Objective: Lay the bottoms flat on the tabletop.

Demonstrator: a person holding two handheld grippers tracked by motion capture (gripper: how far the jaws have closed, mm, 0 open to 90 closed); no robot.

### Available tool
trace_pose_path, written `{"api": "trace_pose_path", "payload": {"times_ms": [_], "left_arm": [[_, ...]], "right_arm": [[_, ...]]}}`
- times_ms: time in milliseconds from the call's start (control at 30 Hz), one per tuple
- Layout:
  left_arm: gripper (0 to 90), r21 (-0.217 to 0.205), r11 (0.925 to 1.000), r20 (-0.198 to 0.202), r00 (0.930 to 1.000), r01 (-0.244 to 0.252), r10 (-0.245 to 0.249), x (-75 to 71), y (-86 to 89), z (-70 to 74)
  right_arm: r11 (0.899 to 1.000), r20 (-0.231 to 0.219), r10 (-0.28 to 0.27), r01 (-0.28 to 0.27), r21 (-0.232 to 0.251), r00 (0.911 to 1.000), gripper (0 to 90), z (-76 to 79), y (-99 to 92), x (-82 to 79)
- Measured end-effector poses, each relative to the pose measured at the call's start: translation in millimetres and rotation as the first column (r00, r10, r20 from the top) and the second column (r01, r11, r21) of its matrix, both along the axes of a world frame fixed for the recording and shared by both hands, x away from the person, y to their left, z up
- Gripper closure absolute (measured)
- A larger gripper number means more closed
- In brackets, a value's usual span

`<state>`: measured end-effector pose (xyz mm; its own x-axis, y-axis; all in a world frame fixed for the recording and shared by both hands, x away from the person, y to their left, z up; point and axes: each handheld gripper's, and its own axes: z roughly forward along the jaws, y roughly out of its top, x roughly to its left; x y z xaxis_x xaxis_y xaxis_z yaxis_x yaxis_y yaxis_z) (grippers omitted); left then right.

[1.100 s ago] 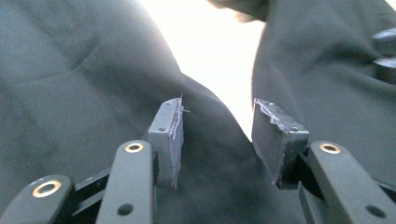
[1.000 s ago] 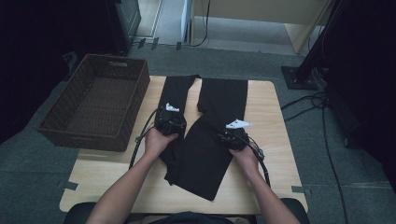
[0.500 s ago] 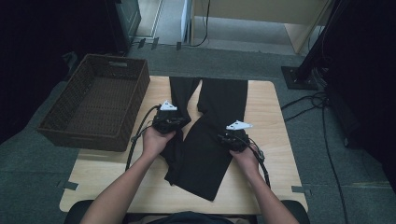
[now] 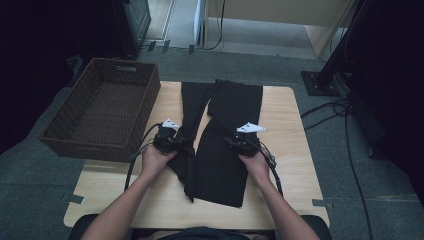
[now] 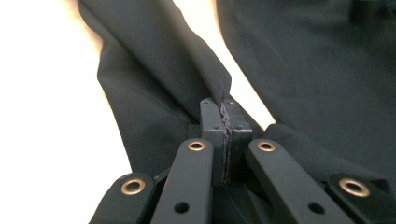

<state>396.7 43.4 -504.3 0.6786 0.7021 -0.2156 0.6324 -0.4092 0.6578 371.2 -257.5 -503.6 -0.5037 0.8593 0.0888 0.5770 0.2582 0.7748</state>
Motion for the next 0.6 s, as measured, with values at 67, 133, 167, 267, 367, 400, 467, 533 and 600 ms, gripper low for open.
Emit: {"api": "trace_pose_path", "payload": {"times_ms": [67,133,167,267,367,400,467,533,600], "left_arm": [[89.6,-0.012,0.9999,-0.014,0.9999,0.002,-0.002,0.8,-1.8,-2.9],[89.6,-0.016,0.9998,-0.012,0.9999,0.01,-0.011,0.3,-4.2,-4.4],[89.6,-0.023,0.9997,-0.014,0.9998,0.011,-0.011,-0.4,-6.3,-4.9],[89.5,-0.034,0.9994,-0.011,0.9999,0.01,-0.01,-1.6,-9.1,-6.1],[89.5,-0.052,0.9986,-0.011,0.9999,-0.003,0.003,-3.6,-7.9,-7.7],[89.6,-0.059,0.9983,-0.012,0.9999,-0.006,0.005,-4.9,-7.9,-8.0],[89.6,-0.051,0.9987,-0.015,0.9999,0.001,-0.002,-6.5,-8.2,-7.3],[89.6,-0.052,0.9986,-0.013,0.9999,0.005,-0.006,-8.2,-8.9,-7.6],[89.6,-0.06,0.9982,-0.01,0.9999,0.007,-0.007,-11.8,-10.5,-8.6]], "right_arm": [[1.0,0.005,-0.014,0.014,0.007,0.9999,51.8,-0.3,3.3,10.2],[1.0,0.002,-0.026,0.026,0.008,0.9997,49.6,-0.6,6.4,20.3],[1.0,0.015,-0.031,0.031,0.002,0.9994,49.1,-0.6,8.1,26.4],[0.999,0.016,-0.052,0.052,0.01,0.9985,48.5,-2.1,13.1,47.2],[0.997,0.017,-0.075,0.074,0.028,0.9971,47.7,-2.2,17.1,64.5],[0.996,0.017,-0.077,0.077,0.039,0.9969,47.6,-0.8,19.7,70.1],[0.994,0.028,-0.088,0.086,0.068,0.9957,47.0,2.5,27.2,82.7],[0.993,0.031,-0.092,0.089,0.072,0.9953,46.6,3.3,30.0,87.4],[0.992,0.034,-0.099,0.096,0.076,0.9945,45.0,4.5,44.7,106.3]]}}
